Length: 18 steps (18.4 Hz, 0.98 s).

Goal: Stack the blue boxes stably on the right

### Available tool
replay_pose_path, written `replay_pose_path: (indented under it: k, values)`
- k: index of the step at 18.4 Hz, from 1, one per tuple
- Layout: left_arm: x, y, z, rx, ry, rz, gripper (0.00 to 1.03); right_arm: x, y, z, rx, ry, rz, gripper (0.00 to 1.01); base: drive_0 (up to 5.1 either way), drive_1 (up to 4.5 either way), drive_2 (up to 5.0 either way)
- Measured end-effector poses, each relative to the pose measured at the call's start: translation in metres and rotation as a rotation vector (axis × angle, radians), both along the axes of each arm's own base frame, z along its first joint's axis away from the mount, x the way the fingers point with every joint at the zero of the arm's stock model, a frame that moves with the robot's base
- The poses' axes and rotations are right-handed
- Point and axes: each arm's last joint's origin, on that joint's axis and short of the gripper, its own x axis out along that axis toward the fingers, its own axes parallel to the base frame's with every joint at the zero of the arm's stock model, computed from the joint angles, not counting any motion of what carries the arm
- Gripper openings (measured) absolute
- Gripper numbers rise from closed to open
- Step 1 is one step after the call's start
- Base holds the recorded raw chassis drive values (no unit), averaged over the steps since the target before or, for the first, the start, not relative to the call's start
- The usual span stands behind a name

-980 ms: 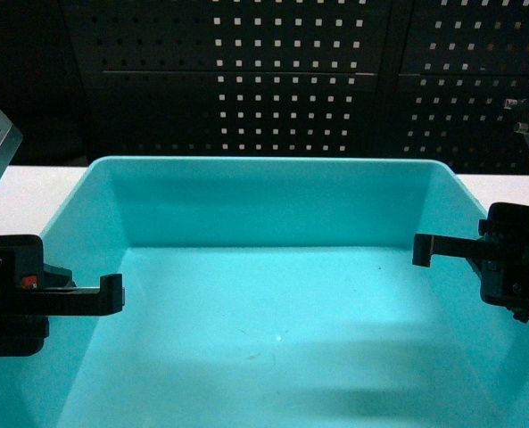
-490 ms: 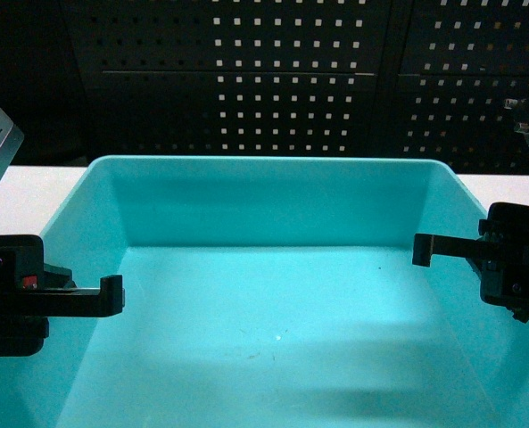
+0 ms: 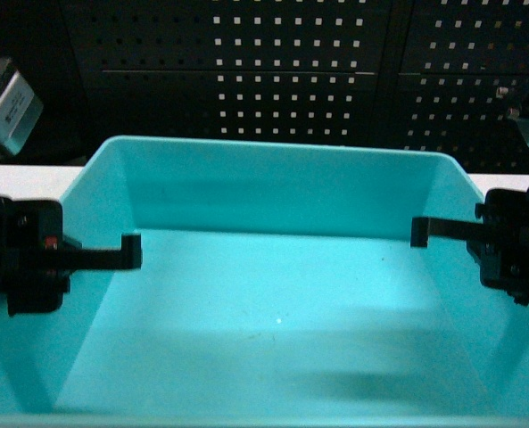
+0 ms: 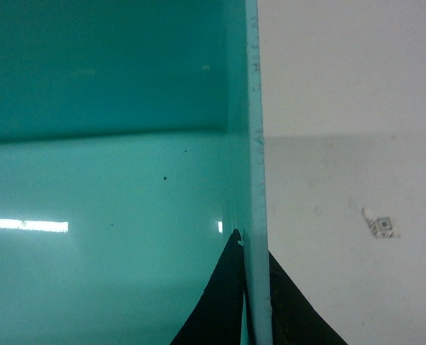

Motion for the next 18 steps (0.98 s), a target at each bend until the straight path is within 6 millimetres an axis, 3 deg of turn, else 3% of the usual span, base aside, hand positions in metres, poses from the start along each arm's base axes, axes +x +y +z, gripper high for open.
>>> replay_pose_path:
  k: [4, 8, 9, 11, 15, 18]
  values:
    - [0.014, -0.011, 0.034, -0.040, -0.020, -0.026, 0.02, 0.005, -0.002, 0.046, -0.024, -0.113, -0.033, 0.02, 0.0, 0.00, 0.0]
    - [0.022, -0.019, 0.072, -0.113, 0.002, -0.077, 0.02, 0.001, -0.009, 0.088, -0.034, -0.119, -0.047, 0.02, 0.0, 0.00, 0.0]
    - [0.021, -0.019, 0.078, -0.133, 0.019, -0.081, 0.02, -0.002, -0.010, 0.098, -0.035, -0.112, -0.044, 0.02, 0.0, 0.00, 0.0]
    - [0.004, -0.012, 0.111, -0.202, -0.003, -0.080, 0.02, -0.019, -0.015, 0.118, 0.023, -0.078, -0.037, 0.02, 0.0, 0.00, 0.0]
    - [0.006, -0.004, 0.114, -0.194, -0.026, -0.033, 0.02, -0.020, -0.007, 0.110, 0.060, -0.071, -0.030, 0.02, 0.0, 0.00, 0.0]
    - [0.010, -0.002, 0.120, -0.178, -0.110, 0.016, 0.02, -0.017, 0.000, 0.115, 0.082, -0.119, -0.011, 0.02, 0.0, 0.00, 0.0]
